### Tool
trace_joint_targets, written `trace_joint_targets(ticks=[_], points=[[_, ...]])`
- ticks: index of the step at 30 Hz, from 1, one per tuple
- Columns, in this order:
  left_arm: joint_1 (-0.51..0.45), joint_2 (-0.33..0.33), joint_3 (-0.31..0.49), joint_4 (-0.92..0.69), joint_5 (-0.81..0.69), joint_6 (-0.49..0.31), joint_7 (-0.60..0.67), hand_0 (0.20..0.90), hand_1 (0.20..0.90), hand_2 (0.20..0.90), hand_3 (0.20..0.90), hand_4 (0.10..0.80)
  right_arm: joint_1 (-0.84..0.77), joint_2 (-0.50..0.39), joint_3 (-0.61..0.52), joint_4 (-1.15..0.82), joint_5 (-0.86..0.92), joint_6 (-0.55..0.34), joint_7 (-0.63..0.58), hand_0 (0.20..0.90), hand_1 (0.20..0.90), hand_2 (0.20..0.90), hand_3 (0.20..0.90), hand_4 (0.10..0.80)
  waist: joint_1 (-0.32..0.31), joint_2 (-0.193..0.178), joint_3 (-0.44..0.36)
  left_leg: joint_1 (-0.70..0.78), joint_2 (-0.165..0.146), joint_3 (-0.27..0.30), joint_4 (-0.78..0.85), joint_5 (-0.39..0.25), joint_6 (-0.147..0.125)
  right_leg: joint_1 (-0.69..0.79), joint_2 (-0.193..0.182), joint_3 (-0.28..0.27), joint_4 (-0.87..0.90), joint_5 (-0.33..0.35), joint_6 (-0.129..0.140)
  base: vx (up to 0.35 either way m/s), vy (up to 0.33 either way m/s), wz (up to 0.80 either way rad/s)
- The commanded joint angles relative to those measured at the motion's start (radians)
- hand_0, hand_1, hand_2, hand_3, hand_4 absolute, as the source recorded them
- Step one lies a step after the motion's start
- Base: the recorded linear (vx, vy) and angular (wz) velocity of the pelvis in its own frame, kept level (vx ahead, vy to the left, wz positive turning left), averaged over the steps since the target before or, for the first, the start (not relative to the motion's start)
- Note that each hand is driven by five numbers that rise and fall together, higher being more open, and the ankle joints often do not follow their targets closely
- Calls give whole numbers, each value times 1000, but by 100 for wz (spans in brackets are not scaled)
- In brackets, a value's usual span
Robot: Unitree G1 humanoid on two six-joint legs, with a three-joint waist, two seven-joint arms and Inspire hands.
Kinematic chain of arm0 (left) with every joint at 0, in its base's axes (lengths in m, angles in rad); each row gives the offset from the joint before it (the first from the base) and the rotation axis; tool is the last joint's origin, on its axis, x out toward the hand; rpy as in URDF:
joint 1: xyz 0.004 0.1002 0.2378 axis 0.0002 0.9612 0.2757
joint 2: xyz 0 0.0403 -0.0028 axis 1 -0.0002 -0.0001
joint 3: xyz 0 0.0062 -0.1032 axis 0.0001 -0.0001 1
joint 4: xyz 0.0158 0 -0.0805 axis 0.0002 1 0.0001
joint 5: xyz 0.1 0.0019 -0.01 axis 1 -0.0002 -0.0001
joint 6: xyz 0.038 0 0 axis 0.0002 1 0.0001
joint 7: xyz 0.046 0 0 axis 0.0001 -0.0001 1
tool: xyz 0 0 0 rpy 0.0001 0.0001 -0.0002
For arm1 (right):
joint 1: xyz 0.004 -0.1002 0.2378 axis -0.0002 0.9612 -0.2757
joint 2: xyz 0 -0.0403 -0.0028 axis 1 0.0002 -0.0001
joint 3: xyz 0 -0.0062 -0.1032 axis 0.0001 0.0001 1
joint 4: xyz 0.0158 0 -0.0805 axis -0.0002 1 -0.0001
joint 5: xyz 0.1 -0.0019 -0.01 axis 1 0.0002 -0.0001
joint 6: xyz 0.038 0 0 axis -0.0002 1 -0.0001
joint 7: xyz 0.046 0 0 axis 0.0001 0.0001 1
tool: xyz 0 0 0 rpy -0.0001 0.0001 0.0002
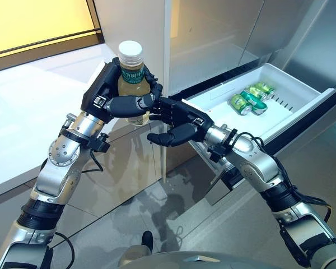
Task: Put drinks into fridge and close the fridge
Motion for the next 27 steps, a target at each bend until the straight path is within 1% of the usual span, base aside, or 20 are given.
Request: trace_joint_targets(ticks=[1,9,19,27], points=[[-238,-26,-1,-77,-89,-110,9,300,300,300,200,100,-161,55,-11,-21,68,-81,-18,900,900,900,900,800,7,18,-124,75,-29,-51,1,-175,6,-78,5,-33,4,62,43,0,0,0],[-247,-43,-21,-69,-105,-105,-5,300,300,300,200,100,-198,70,13,-4,77,-75,-36,900,900,900,900,800,13,17,-126,76,-29,-53,1,-174,7,-77,4,-36,4,62,42,0,0,0],[-257,-73,-38,-71,-137,-106,-7,300,300,300,200,100,-246,118,53,34,87,-55,-64,900,900,900,900,800,24,14,-128,77,-28,-54,1,-173,9,-76,3,-41,4,62,39,0,0,0],[-260,-97,-56,-71,-156,-92,-22,300,300,300,200,100,-285,143,79,62,81,-67,-87,900,900,900,900,800,31,13,-130,78,-29,-59,1,-173,10,-74,2,-45,4,62,37,0,0,0]])
